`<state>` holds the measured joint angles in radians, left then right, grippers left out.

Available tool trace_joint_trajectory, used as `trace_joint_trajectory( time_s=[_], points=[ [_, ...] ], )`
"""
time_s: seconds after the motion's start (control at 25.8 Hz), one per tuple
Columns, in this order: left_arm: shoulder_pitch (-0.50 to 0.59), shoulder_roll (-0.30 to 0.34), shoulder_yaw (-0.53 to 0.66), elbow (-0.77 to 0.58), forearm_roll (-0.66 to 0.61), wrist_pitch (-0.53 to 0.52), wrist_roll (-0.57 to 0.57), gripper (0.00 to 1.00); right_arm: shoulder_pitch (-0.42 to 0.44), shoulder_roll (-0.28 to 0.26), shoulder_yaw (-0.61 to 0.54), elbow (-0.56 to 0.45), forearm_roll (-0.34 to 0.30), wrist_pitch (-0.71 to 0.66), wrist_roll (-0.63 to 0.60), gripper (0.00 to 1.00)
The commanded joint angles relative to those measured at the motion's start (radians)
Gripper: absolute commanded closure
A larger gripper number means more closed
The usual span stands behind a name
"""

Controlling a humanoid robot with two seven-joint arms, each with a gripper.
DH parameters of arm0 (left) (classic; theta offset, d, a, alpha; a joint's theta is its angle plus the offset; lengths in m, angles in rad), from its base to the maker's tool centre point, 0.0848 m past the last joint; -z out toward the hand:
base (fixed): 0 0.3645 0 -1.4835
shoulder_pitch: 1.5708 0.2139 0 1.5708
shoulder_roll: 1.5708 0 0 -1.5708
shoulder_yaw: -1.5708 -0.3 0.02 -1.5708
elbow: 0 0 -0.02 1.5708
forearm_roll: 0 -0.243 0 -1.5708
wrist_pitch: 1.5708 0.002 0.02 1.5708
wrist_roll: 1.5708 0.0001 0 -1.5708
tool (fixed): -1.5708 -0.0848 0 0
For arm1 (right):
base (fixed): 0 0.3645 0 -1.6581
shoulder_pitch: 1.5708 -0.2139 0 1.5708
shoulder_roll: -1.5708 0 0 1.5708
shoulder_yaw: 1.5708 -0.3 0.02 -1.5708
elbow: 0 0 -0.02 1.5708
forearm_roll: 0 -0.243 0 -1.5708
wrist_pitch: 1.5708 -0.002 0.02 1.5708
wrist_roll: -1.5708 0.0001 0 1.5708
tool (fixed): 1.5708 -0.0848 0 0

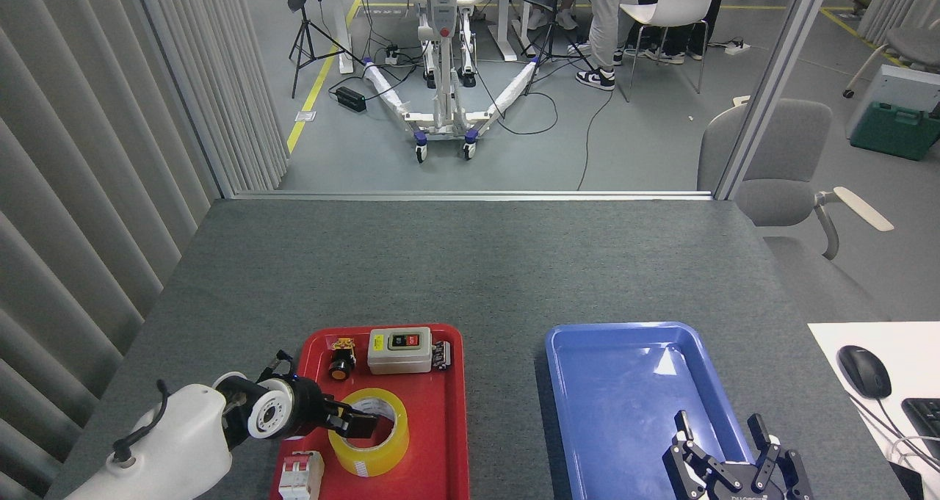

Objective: Place and move tape with both arms
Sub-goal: 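Reach the left gripper over the red tray toward the yellow tape roll, then close the left gripper on the rim of the yellow tape roll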

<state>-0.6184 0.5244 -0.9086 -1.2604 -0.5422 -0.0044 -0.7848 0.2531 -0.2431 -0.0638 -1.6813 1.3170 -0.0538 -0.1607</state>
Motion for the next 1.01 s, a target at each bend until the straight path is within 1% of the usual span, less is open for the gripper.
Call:
trace_joint_trajectory(
  time_s=[0.0, 0.15, 0.23, 0.27, 0.31, 0.39, 0.46, 0.58, 0.66, 0.77, 0.85, 0.89, 0.97],
  points=[
    [-0.003, -0.004, -0.004, 0.026, -0.001, 0.0, -0.011, 0.13, 0.0, 0.007, 0.001, 0.002, 0.001, 0.003, 0.001, 0.0],
    [-0.006, -0.006, -0.004, 0.033, -0.004, 0.003, -0.011, 0.13, 0.0, 0.007, 0.001, 0.003, 0.002, 0.003, 0.001, 0.0],
    [-0.004, -0.004, -0.006, 0.049, -0.007, 0.003, -0.013, 0.16, 0.0, 0.004, 0.001, 0.002, 0.002, 0.005, 0.001, 0.0],
    [-0.004, -0.006, -0.007, 0.056, -0.01, 0.003, -0.016, 0.21, 0.0, 0.004, 0.001, 0.003, 0.002, 0.005, 0.001, 0.0],
    [-0.004, -0.006, -0.01, 0.062, -0.01, 0.0, -0.03, 0.31, 0.0, 0.004, 0.001, 0.002, 0.002, 0.005, 0.001, 0.0],
    [-0.003, -0.003, -0.013, 0.062, -0.01, -0.008, -0.102, 0.58, 0.0, 0.005, 0.002, 0.002, 0.005, 0.005, 0.001, 0.0],
    [-0.001, -0.003, -0.013, 0.061, -0.012, -0.011, -0.174, 0.81, 0.0, 0.007, 0.001, 0.002, 0.008, 0.005, 0.001, 0.0],
    [-0.003, -0.007, -0.012, 0.052, -0.012, -0.02, -0.194, 0.94, -0.003, 0.002, 0.001, 0.002, 0.01, 0.003, 0.001, 0.0],
    [-0.004, -0.011, -0.007, 0.049, -0.015, -0.037, -0.192, 0.97, -0.003, -0.001, 0.001, 0.002, 0.01, 0.005, 0.001, 0.0],
    [-0.014, -0.029, 0.002, 0.049, -0.019, -0.046, -0.172, 0.98, -0.003, -0.001, 0.001, 0.002, 0.01, 0.003, 0.001, 0.0],
    [-0.035, -0.038, 0.011, 0.056, -0.022, -0.08, -0.136, 0.96, -0.003, -0.004, -0.001, 0.002, 0.01, 0.003, 0.001, 0.0],
    [-0.037, -0.043, 0.04, 0.061, -0.021, -0.109, -0.111, 0.93, -0.003, -0.004, -0.001, 0.002, 0.01, 0.005, 0.001, 0.0],
    [-0.032, -0.072, 0.165, 0.082, -0.021, -0.193, -0.071, 0.92, -0.005, -0.004, -0.001, 0.002, 0.01, 0.005, 0.001, 0.0]
  ],
)
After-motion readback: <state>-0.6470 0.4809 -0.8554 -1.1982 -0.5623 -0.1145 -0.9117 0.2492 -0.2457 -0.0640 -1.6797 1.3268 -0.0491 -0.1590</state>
